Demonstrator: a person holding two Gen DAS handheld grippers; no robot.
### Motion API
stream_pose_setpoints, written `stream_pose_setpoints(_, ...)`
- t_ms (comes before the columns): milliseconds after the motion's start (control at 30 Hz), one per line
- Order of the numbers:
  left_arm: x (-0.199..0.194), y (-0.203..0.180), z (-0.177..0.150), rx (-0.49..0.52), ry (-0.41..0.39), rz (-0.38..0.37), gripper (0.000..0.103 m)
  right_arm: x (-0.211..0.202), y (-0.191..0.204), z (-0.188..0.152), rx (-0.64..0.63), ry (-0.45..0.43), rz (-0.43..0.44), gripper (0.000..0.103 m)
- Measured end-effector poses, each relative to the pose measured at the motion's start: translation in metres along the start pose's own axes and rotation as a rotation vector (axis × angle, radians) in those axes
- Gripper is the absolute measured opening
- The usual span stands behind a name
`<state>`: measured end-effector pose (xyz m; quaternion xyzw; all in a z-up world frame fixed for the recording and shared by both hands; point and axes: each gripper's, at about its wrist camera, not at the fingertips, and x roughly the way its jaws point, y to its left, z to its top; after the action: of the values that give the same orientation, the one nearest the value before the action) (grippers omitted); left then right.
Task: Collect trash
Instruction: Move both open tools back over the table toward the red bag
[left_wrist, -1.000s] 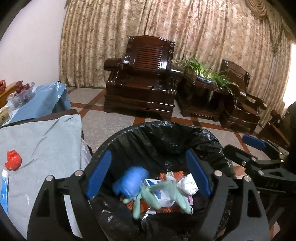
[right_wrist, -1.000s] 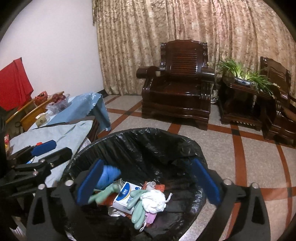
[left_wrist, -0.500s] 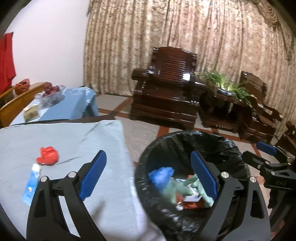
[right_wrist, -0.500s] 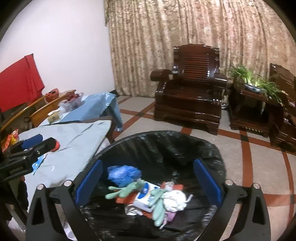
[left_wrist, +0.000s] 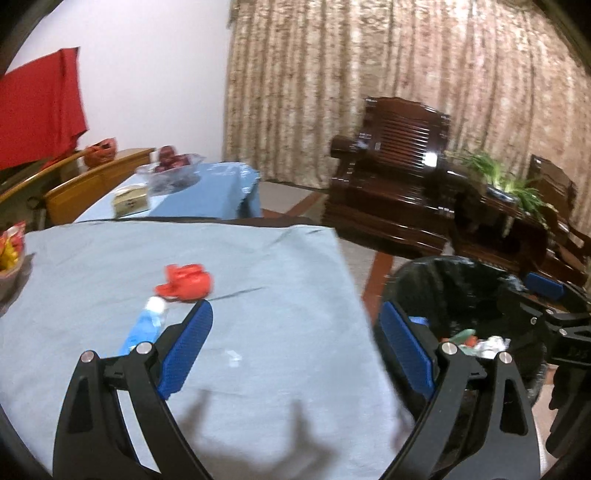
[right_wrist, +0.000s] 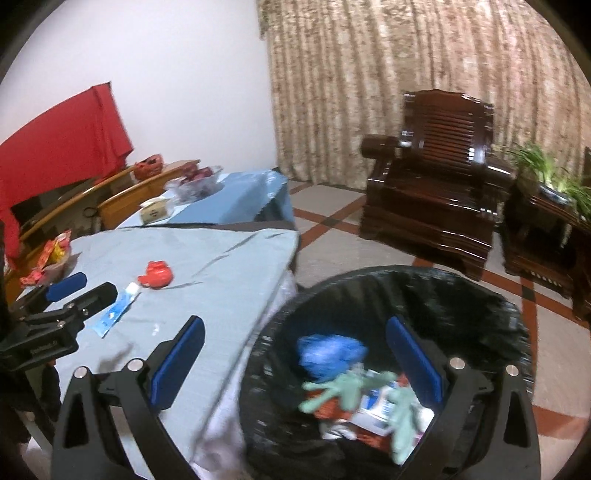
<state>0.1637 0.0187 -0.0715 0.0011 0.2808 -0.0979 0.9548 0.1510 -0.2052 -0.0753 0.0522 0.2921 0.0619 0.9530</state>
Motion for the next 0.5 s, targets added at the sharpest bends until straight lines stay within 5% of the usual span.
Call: stream_pose_setpoints(500, 0.038, 0.142, -0.001, -0.097, 0.067, 0.208, 0.089, 0.105, 0.105, 0.022, -0.059, 0.058, 0.119, 0.097)
